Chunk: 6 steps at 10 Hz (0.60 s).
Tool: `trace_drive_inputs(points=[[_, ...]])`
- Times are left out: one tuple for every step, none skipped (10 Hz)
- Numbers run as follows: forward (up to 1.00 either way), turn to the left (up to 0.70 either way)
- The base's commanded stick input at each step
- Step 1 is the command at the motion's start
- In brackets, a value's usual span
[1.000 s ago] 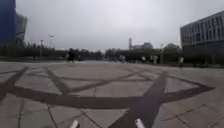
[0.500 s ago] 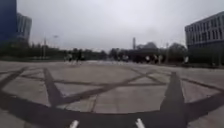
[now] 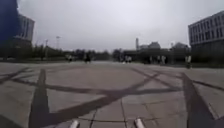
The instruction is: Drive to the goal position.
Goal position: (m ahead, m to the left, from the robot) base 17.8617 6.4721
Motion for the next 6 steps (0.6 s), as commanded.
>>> trace_drive_inputs(points=[[1.0,0.0],[1.0,0.0],[1.0,0.0],[1.0,0.0],[1.0,-0.36],[1.0,-0.4]])
